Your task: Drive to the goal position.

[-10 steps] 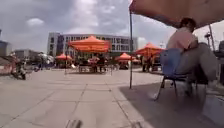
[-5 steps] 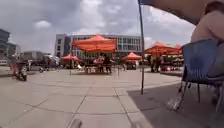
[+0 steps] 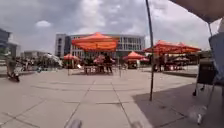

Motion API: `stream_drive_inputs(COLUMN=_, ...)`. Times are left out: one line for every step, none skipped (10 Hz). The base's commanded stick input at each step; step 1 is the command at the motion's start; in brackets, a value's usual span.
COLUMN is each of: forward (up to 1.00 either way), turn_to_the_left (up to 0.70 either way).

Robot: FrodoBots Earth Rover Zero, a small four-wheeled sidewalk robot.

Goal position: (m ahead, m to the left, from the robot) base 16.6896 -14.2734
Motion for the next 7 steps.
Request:
stream_drive_inputs(forward=0.85, turn_to_the_left=0.03)
stream_drive_inputs(forward=0.85, turn_to_the_left=0.01)
stream_drive_inputs(forward=0.85, turn_to_the_left=0.01)
stream_drive_inputs(forward=0.85, turn_to_the_left=0.01)
stream_drive_inputs(forward=0.85, turn_to_the_left=0.0)
stream_drive_inputs(forward=0.85, turn_to_the_left=-0.01)
stream_drive_inputs(forward=0.85, turn_to_the_left=-0.01)
